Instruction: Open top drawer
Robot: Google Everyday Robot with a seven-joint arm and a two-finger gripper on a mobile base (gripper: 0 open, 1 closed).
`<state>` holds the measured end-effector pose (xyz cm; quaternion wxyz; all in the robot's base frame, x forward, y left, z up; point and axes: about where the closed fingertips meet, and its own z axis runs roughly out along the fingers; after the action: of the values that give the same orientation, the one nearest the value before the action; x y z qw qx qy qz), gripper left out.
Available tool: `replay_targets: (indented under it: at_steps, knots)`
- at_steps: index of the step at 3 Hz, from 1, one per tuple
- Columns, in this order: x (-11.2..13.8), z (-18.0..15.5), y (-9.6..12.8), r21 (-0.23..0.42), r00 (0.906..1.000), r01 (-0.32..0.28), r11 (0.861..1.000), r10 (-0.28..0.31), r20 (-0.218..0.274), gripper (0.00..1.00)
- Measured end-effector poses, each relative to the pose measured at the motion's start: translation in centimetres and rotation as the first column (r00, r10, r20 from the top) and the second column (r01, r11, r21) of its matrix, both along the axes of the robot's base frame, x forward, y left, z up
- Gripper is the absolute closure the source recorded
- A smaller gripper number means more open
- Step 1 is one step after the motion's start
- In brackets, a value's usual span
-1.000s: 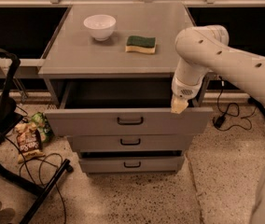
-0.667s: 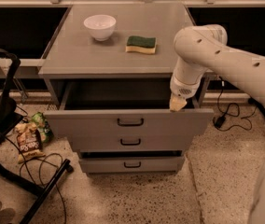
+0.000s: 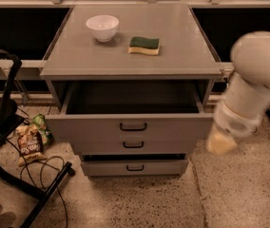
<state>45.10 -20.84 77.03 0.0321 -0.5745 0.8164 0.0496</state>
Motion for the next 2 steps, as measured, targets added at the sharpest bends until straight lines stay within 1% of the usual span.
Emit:
replay_targets:
  at_steps: [1, 2]
  knots:
    - [-6.1, -0.7, -3.1, -0.042, 0.9964, 0.056, 0.998, -0.058, -0.062, 0.83]
    - [-4.3, -0.2, -1.2, -0.030, 0.9998, 0.001, 1.000, -0.002, -0.022, 0.60]
